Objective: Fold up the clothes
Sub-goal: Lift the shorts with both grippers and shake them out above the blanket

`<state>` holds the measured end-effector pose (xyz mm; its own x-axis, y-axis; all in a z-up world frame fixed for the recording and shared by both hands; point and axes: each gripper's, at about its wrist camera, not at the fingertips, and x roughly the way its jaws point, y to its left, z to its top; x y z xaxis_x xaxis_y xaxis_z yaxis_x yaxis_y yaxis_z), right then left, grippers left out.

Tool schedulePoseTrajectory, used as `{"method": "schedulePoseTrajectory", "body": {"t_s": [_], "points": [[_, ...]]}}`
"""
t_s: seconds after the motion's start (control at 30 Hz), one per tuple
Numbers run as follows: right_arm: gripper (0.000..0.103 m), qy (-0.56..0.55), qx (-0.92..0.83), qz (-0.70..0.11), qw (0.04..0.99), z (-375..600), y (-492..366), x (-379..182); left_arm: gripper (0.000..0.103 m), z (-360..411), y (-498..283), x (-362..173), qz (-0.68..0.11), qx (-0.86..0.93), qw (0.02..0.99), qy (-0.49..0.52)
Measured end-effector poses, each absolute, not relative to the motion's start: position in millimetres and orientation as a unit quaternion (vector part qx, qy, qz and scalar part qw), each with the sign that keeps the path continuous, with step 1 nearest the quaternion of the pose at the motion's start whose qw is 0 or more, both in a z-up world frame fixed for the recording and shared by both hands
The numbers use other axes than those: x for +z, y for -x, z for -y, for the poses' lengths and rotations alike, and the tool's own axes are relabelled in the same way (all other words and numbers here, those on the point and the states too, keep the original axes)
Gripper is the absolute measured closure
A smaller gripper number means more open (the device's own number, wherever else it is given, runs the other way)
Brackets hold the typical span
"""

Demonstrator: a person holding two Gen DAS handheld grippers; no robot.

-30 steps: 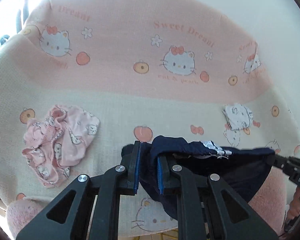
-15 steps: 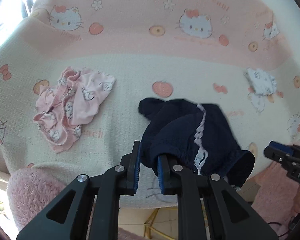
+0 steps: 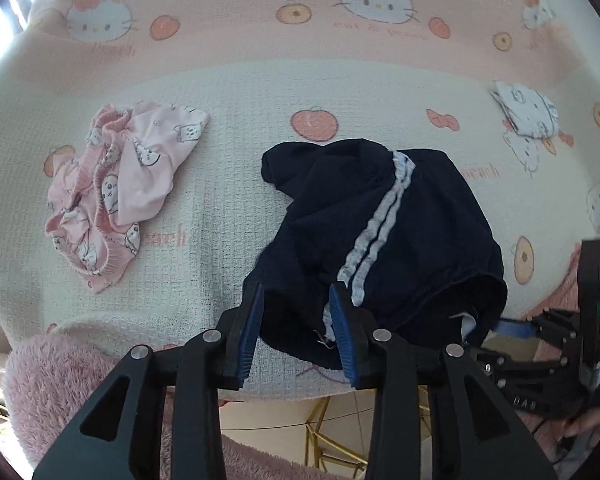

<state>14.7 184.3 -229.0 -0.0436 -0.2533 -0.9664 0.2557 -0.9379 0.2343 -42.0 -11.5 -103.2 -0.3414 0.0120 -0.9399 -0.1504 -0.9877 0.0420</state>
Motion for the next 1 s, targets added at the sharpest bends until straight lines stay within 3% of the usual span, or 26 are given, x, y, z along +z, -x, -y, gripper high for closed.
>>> {"method": "schedulePoseTrajectory", "body": {"t_s": [0.1,0.2,0.33,0.57,0.63,0.67,0.7,0.73,1.0], "points": [[0.052,-0.652,-0.738,0.045,0.169,-200,-8,-221,0.063,10,32,-94,-0.123,0.822,0.029,0.556],[0.052,-0.634,-0.757,0.052,0.147,-211,-5,-213,0.063,15,31,-95,-0.115,0.827,0.032,0.549],[0.052,-0.635,-0.753,0.039,0.169,-203,-10,-211,0.063,-4,33,-131,-0.089,0.802,0.106,0.582],[0.052,-0.666,-0.719,0.068,0.188,-191,-22,-231,0.063,-48,39,-174,-0.190,0.763,0.115,0.607],[0.058,-0.666,-0.719,0.069,0.189,-193,-21,-229,0.063,-50,44,-180,-0.204,0.763,0.105,0.604],[0.063,-0.664,-0.721,0.068,0.186,-194,-22,-229,0.074,-47,47,-180,-0.198,0.765,0.104,0.604],[0.076,-0.660,-0.727,0.062,0.180,-196,-22,-227,0.088,-43,50,-177,-0.181,0.769,0.105,0.604],[0.086,-0.654,-0.735,0.058,0.170,-198,-22,-224,0.096,-39,53,-174,-0.164,0.774,0.106,0.603],[0.084,-0.632,-0.755,0.046,0.169,-196,-26,-206,0.096,11,66,-129,-0.043,0.820,0.075,0.566]]}}
